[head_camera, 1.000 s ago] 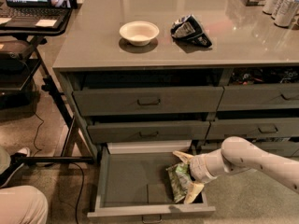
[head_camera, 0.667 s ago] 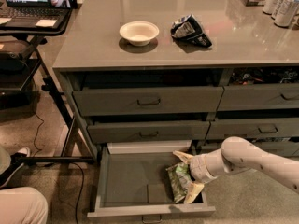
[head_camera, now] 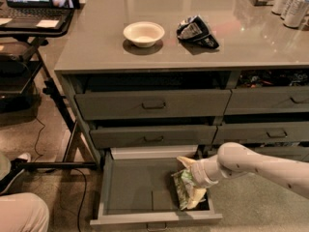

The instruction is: Pick green jalapeno chip bag from bottom drawer and place on counter

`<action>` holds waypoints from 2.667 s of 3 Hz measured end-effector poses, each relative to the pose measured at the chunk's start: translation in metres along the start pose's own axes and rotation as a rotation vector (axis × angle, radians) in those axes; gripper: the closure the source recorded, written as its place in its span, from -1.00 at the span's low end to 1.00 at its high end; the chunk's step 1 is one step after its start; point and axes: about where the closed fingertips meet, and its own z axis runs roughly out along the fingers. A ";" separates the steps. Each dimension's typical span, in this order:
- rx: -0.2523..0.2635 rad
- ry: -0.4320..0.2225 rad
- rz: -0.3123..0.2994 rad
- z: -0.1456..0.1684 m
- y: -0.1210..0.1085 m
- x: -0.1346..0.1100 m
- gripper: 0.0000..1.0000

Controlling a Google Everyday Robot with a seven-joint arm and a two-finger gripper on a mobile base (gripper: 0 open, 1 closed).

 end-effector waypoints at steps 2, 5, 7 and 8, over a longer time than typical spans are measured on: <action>0.000 0.120 -0.016 0.064 -0.025 0.089 -1.00; 0.078 0.196 0.008 0.140 -0.045 0.170 -1.00; 0.076 0.214 0.027 0.158 -0.047 0.185 -1.00; 0.054 0.227 0.047 0.178 -0.049 0.198 -1.00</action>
Offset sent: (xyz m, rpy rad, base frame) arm 0.0904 -0.0567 -0.1557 -0.1748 -0.0563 -0.0182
